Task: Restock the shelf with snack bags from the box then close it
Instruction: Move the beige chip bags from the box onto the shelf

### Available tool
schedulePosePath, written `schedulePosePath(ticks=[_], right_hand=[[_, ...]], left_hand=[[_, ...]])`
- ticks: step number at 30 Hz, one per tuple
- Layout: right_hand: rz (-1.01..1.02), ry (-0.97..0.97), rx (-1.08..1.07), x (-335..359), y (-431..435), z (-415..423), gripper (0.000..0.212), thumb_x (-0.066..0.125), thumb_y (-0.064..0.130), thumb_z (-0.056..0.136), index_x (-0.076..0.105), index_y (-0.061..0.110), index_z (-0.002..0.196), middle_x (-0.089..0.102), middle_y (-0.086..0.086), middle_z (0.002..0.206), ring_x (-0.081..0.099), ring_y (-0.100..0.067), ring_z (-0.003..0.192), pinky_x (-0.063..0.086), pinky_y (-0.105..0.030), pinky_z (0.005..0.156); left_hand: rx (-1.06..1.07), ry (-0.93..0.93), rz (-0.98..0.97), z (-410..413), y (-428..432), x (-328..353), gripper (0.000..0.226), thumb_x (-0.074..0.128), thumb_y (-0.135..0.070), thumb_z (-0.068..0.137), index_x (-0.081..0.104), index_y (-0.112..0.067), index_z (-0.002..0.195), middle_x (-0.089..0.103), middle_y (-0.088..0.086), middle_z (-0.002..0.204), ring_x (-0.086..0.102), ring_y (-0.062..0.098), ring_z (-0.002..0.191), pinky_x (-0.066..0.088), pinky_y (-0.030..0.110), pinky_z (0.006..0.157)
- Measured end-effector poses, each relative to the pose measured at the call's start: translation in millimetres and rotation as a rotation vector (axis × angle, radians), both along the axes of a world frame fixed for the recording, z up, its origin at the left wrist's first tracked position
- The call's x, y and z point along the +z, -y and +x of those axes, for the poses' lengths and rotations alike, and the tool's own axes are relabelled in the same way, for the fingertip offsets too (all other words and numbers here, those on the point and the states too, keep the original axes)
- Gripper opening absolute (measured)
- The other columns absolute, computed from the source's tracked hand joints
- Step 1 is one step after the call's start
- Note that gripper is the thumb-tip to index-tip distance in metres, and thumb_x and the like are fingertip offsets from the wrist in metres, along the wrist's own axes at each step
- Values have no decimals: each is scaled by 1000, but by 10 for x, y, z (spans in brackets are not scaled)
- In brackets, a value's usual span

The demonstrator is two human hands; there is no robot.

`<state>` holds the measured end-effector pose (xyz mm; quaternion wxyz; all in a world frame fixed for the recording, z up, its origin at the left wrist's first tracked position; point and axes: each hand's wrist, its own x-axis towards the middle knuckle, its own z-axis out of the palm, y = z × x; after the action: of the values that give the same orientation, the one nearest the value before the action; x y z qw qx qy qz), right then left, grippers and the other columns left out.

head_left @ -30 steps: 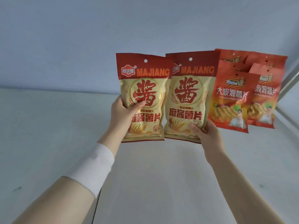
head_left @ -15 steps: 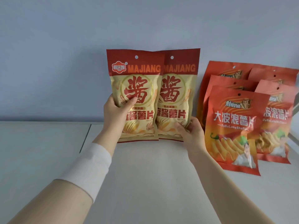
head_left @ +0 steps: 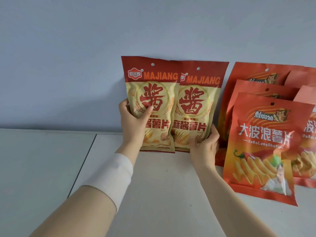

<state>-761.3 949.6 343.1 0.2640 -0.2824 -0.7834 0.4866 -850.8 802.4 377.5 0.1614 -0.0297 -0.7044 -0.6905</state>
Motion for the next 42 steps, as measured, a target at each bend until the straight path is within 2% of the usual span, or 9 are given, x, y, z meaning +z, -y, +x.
schedulePosePath(ticks=[4,7,9,12,14,17,25,33,42], right_hand=[[243,10,58,21,113,151,84,65,13,81,12,13,146,10,-12,150,13,-28,139,22,-44,112],[507,35,127,61,224,353,82,68,22,80,19,9,145,6,-17,153,9,-32,140,17,-43,111],[653,97,224,142,313,496,74,65,25,83,26,11,144,11,-14,153,13,-31,139,16,-39,111],[814,250,373,293,520,675,62,58,32,88,32,13,141,31,-5,146,24,-25,136,22,-36,111],[881,294,425,394,726,792,58,56,35,90,34,16,140,38,-2,141,28,-22,134,24,-34,110],[989,326,540,530,1103,991,53,53,34,91,37,19,139,37,-1,141,28,-21,134,23,-32,108],[1169,316,837,745,2298,1725,50,47,35,94,33,19,139,35,-4,142,31,-24,130,27,-33,104],[1148,207,1136,581,3412,2740,50,48,34,93,35,18,138,36,-6,140,33,-25,129,28,-35,104],[1330,-122,1341,525,5225,3901,40,46,27,92,42,14,129,45,-9,130,43,-27,117,37,-36,94]], left_hand=[[-50,31,-81,78,109,58,73,69,-34,82,28,-16,141,54,0,126,56,12,113,48,27,94],[10,-9,-236,206,326,128,72,65,-35,85,30,-10,142,50,3,133,50,12,119,40,24,97],[60,-130,-464,338,563,137,61,67,-31,85,40,-7,135,53,5,129,52,17,116,42,32,96],[11,-291,-1001,582,969,177,50,68,-24,84,50,-7,127,57,12,123,54,31,113,42,43,90],[-58,-285,-1318,792,1227,280,49,64,-25,85,48,-12,129,54,10,123,51,32,114,39,42,89],[-112,-189,-1562,1157,1606,445,46,57,-29,90,43,-21,133,46,5,129,45,26,120,37,36,92],[51,197,-1631,2581,2872,717,44,56,-29,90,43,-19,131,46,7,129,45,26,119,39,36,91],[210,560,-1578,4446,4110,424,44,58,-33,88,44,-18,127,50,7,119,50,27,111,44,39,85],[459,807,-1431,6284,5425,327,40,51,-29,91,43,-17,129,48,7,122,48,26,112,42,36,87]])
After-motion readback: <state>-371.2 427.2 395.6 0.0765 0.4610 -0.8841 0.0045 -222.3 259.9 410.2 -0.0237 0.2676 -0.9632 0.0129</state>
